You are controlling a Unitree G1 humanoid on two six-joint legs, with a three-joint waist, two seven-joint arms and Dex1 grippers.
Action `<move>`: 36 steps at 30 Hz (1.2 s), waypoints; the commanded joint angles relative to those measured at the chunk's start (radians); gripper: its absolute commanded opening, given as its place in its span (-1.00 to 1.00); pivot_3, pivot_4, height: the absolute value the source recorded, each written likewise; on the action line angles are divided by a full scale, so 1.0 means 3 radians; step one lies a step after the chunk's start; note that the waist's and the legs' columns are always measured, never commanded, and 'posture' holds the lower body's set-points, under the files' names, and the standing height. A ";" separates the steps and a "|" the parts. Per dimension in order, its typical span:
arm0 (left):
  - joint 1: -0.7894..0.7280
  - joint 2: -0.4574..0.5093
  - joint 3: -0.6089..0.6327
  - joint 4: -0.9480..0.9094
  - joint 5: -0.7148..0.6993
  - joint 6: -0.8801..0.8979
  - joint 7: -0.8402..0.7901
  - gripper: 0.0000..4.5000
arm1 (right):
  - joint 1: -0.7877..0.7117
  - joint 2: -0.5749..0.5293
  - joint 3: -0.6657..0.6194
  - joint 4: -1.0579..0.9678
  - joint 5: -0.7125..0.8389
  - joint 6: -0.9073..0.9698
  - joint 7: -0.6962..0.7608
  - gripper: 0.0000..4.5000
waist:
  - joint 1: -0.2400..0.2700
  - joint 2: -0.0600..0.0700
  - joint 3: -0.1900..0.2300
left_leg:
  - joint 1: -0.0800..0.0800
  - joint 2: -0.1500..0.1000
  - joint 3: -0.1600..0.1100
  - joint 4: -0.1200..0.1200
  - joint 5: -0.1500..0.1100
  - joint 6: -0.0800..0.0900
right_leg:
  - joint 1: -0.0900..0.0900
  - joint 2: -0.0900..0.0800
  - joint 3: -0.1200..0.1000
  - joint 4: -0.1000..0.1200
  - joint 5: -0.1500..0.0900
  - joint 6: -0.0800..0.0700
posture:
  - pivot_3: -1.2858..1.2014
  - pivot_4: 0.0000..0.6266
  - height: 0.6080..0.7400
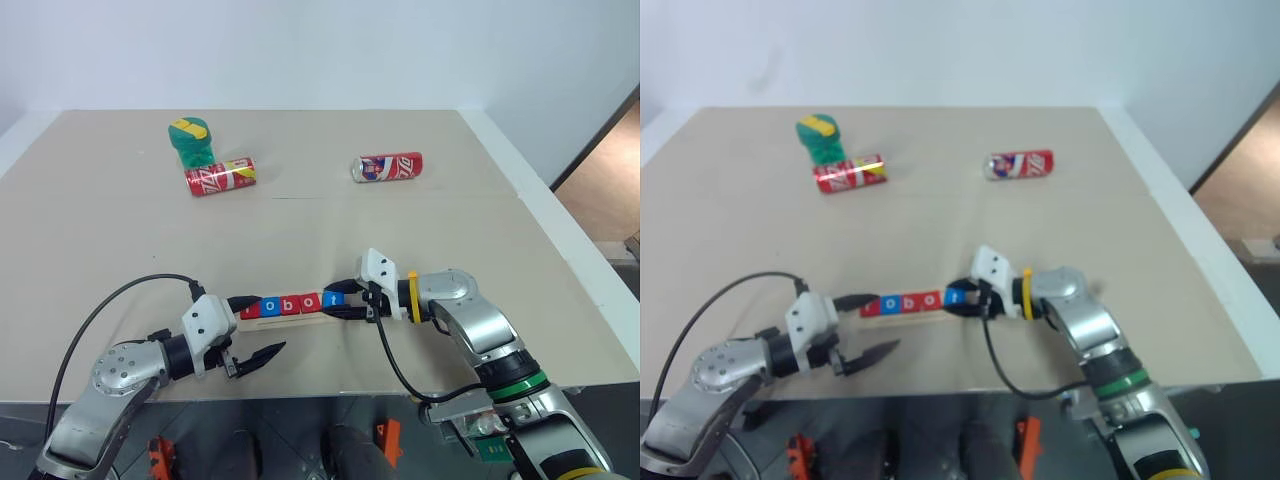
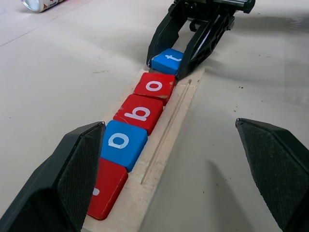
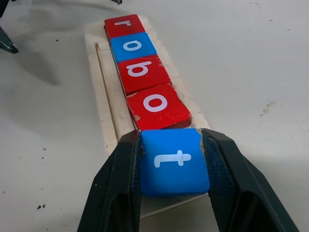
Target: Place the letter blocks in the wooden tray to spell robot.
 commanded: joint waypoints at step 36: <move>-0.0030 0.0063 0.0099 -0.0250 -0.0479 0.0370 -0.0111 1.00 | 0.1218 0.0455 -0.0777 -0.1654 0.0611 0.1213 -0.1794 -0.98 | -0.0018 0.0001 0.0000 | -0.0004 -0.0007 0.0000 -0.0002 0.0002 -0.0006 | -0.0002 -0.0007 0.0002 -0.0001 -0.0005 0.0006 | 0.03 -0.52 1.00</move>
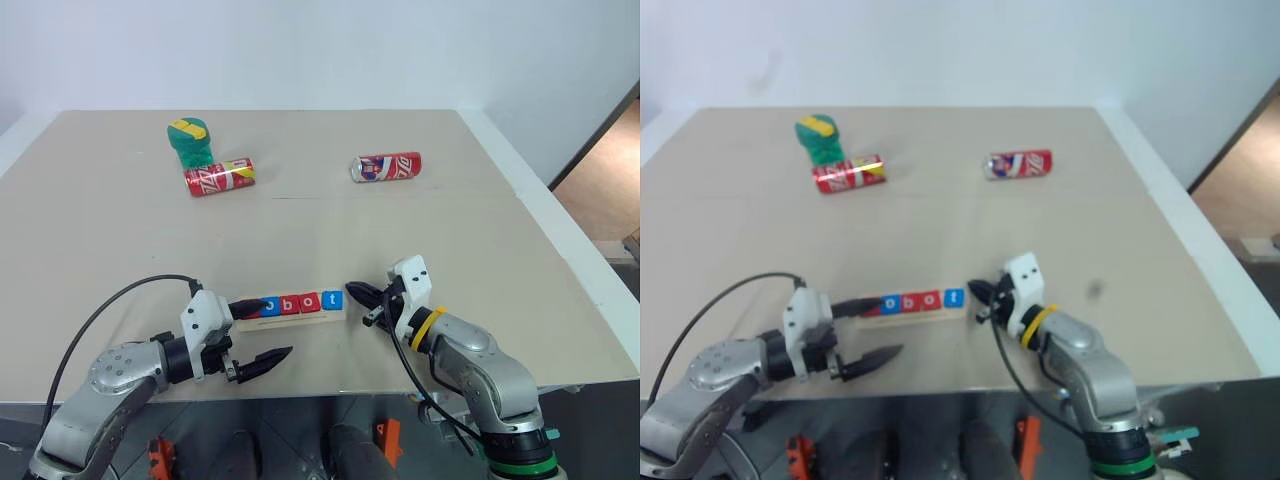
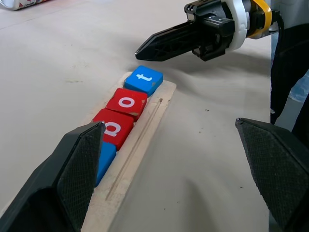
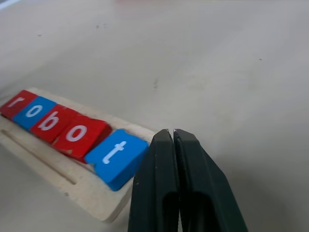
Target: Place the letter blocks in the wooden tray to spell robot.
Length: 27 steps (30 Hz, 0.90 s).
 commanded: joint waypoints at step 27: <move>0.0019 -0.0015 0.0008 -0.0031 0.0237 -0.0157 0.0052 1.00 | -0.0101 -0.0272 0.0261 -0.0121 0.0050 -0.0134 0.0237 -0.98 | 0.0001 0.0000 0.0000 | 0.0000 0.0002 -0.0002 -0.0002 -0.0002 -0.0001 | 0.0000 0.0002 -0.0002 0.0000 -0.0003 -0.0002 | 0.03 -0.52 1.00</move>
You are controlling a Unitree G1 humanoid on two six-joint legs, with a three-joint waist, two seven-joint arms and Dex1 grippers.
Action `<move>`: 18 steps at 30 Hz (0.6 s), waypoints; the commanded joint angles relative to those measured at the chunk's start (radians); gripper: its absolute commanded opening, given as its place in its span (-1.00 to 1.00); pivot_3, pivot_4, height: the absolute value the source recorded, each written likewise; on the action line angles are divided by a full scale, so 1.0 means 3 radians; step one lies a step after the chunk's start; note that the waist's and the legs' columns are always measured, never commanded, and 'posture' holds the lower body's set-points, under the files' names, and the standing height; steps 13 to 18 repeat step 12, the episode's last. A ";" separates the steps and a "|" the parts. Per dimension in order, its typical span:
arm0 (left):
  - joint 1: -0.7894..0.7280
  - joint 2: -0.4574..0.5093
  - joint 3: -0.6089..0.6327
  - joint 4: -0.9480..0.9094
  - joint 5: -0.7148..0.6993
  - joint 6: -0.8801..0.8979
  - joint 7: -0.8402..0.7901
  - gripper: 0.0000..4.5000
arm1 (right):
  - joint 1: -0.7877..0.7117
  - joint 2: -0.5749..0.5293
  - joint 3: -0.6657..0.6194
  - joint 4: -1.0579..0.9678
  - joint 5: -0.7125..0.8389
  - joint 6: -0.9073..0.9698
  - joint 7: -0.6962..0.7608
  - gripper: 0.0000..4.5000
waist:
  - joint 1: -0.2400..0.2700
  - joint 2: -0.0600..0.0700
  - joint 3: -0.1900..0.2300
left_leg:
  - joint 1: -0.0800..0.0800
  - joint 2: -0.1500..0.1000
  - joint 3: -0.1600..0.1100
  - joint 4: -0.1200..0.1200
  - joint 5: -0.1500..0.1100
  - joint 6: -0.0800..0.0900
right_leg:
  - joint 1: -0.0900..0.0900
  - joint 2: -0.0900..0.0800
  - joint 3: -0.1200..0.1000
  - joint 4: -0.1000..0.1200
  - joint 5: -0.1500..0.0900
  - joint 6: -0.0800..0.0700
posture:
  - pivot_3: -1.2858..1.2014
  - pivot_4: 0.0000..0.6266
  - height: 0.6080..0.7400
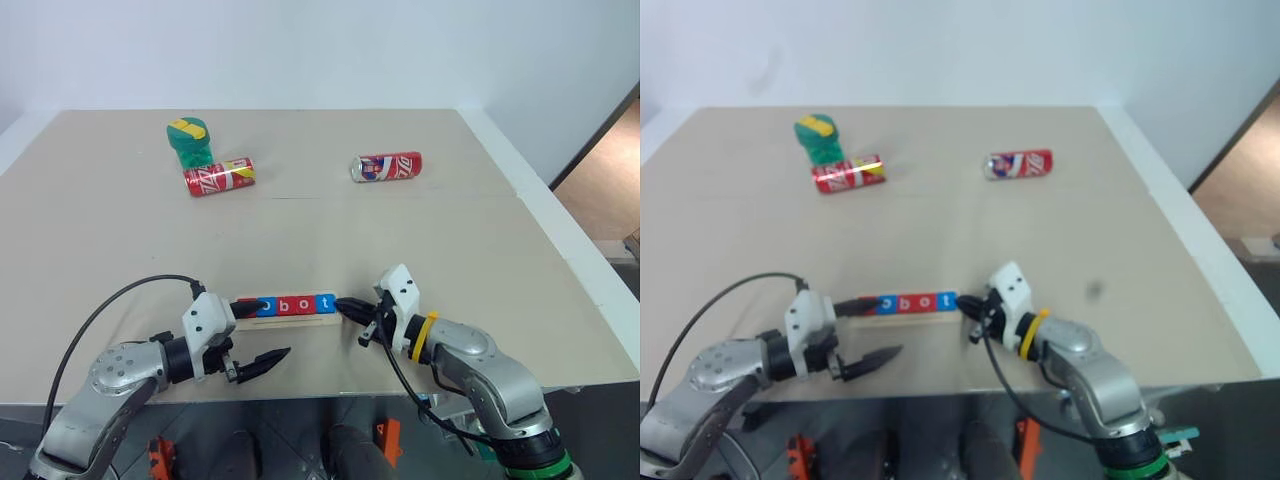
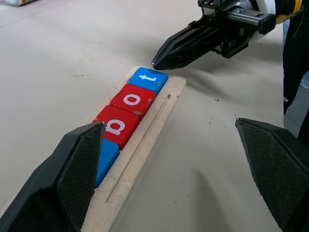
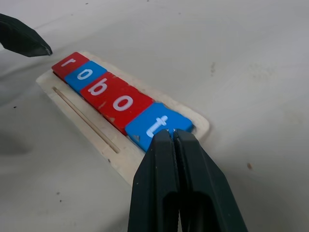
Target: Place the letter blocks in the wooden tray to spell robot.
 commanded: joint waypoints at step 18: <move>-0.0784 0.0363 0.0943 0.1593 0.0259 -0.0427 0.0221 1.00 | -0.1442 -0.0592 -0.0358 0.2154 0.0003 -0.1171 0.1580 0.80 | -0.0030 -0.0002 0.0003 | 0.0003 0.0002 0.0002 0.0002 0.0009 0.0015 | 0.0002 0.0006 -0.0004 0.0000 0.0015 -0.0005 | 0.03 -0.52 1.00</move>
